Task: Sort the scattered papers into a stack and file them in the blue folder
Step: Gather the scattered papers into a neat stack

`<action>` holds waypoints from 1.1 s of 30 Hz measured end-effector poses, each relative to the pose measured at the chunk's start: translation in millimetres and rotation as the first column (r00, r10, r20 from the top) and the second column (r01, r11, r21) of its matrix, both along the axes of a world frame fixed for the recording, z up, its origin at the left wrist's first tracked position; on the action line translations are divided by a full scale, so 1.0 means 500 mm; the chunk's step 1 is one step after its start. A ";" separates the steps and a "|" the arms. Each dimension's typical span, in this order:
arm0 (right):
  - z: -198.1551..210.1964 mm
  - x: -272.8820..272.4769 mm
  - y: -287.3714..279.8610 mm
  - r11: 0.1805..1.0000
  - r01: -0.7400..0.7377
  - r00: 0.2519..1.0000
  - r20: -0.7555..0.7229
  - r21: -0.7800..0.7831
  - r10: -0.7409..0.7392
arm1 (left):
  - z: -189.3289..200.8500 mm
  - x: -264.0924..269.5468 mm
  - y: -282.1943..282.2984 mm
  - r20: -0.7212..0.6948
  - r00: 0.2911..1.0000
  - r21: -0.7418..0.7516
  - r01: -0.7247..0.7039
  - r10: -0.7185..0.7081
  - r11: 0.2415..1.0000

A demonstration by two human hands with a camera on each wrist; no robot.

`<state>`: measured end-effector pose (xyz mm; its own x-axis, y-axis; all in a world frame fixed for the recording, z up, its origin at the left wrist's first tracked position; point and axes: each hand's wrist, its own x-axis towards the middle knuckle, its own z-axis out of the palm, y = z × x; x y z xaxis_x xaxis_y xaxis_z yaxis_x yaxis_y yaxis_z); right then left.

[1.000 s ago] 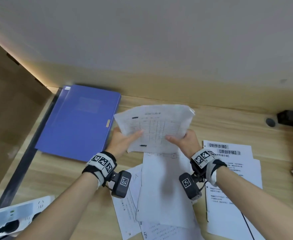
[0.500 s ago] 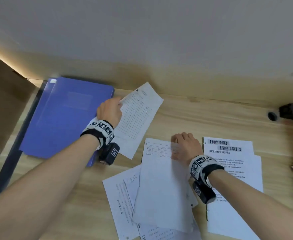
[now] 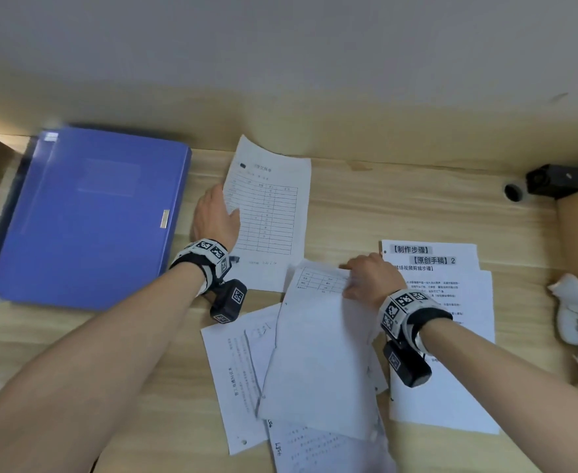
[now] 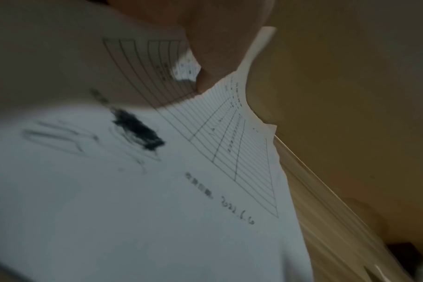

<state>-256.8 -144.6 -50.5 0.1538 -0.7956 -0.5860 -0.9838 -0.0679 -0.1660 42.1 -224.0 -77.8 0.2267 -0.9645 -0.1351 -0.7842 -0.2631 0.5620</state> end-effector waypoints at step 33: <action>0.006 -0.017 0.181 0.793 0.605 0.794 -0.013 -0.074 -0.607 | 0.016 -0.072 0.470 -0.254 0.954 0.459 -0.027 0.160 0.888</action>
<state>-265.0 -53.9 -47.7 -0.3912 -0.7540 -0.5276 -0.8318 0.5350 -0.1479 6.3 11.2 -69.7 0.2019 -0.7619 -0.6154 -0.5731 -0.6015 0.5565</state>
